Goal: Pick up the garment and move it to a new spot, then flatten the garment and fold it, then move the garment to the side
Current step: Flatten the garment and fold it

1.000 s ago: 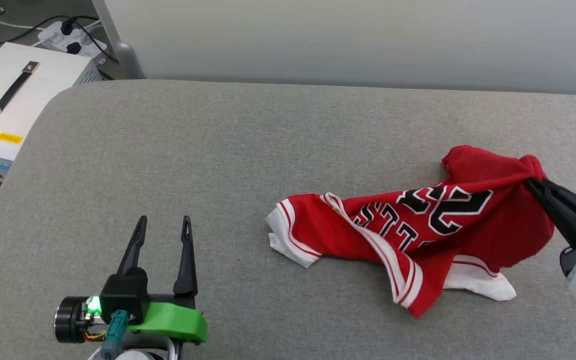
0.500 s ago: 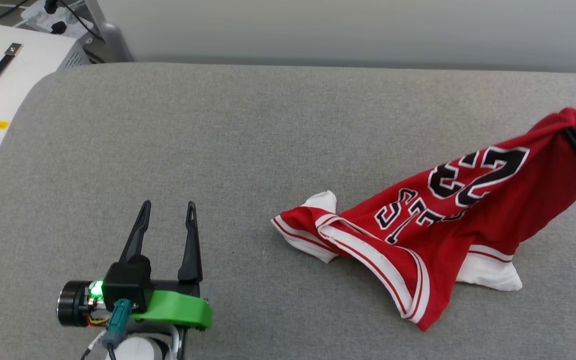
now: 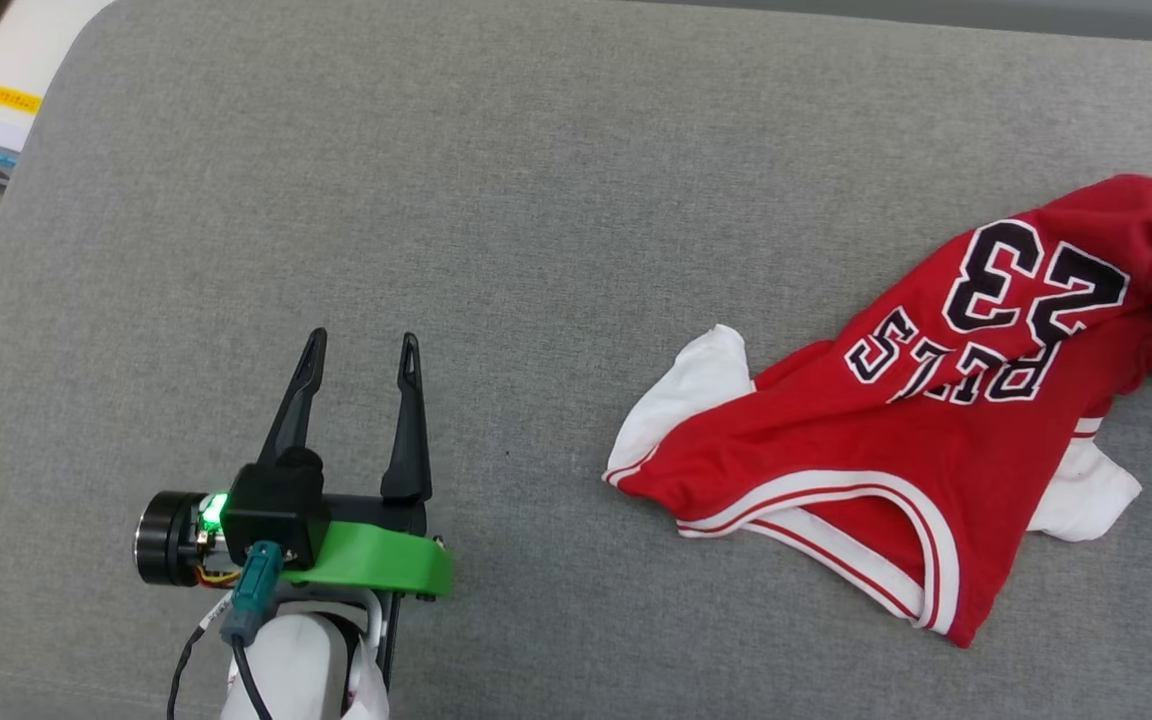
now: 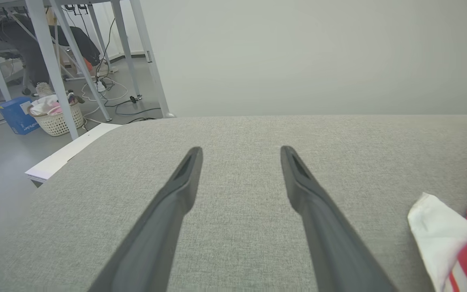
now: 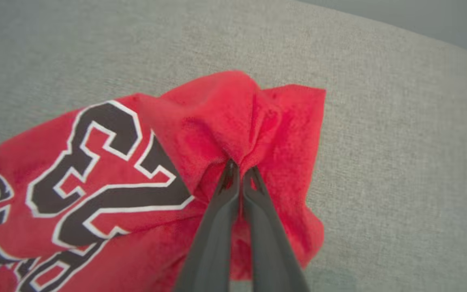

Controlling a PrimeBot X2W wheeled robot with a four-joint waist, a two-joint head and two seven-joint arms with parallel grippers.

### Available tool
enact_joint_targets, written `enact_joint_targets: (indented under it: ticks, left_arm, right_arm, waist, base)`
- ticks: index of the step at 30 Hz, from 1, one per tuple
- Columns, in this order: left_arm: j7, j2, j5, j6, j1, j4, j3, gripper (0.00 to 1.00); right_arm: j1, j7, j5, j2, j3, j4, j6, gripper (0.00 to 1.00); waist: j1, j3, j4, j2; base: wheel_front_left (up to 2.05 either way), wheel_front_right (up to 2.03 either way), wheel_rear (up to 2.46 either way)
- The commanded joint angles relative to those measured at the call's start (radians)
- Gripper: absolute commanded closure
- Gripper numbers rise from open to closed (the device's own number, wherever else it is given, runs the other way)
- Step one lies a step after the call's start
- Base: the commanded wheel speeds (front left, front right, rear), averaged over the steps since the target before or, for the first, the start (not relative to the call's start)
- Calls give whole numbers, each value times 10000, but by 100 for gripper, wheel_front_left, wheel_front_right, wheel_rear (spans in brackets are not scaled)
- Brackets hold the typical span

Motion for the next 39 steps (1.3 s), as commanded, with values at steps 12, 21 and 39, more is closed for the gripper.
enact_joint_targets:
  ticks: [12, 21, 39]
  left_arm:
    - [-59, -23, -8, 17, -184, 124, 163, 0]
    - [-59, 401, 17, -549, -488, 78, 693, 0]
    - [1080, 2397, -1298, -1422, -4123, 2538, -1945, 0]
  right_arm:
    - [147, -2051, 834, 25, 840, 1966, -6, 0]
    - [1295, -5869, 318, 270, 92, 701, -6, 0]
    - [5886, -6459, -2574, 3952, -3100, -5211, -6, 0]
  waist:
    - [-1, -291, 119, -1]
    - [-1, -1115, -469, -1]
    - [-1, -1405, -1404, -1]
  base:
    - [0, 0, 0]
    - [0, 0, 0]
    - [0, 0, 0]
